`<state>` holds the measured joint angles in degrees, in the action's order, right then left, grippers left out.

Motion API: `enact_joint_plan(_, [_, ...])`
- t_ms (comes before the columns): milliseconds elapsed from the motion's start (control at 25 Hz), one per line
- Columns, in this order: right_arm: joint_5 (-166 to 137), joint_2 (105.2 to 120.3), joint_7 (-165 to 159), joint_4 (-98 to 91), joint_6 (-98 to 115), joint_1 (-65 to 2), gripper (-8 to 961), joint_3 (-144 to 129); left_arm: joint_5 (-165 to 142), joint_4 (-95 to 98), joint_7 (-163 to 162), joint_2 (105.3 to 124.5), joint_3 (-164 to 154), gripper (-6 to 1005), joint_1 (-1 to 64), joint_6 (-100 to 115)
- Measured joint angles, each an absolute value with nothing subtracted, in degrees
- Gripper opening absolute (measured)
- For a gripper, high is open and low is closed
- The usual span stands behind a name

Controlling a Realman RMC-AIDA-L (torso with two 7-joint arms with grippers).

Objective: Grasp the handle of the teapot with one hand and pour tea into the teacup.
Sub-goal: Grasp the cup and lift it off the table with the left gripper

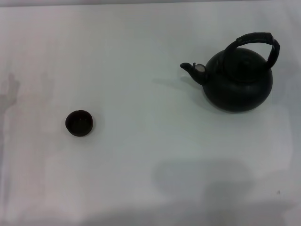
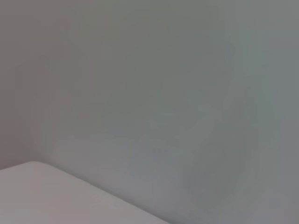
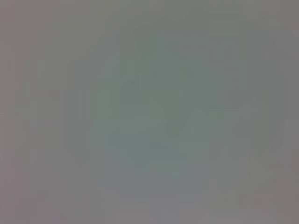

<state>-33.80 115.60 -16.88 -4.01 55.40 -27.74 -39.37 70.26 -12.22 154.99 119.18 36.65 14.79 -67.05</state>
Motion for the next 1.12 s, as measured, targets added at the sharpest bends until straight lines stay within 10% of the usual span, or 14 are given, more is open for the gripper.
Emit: enact_joint_plan(1120, [-33.4,115.57,-16.9,-3.6,55.4,-27.6,867,-39.4,70.8,-12.4,155.2,119.27,36.0,870,13.3,-68.1])
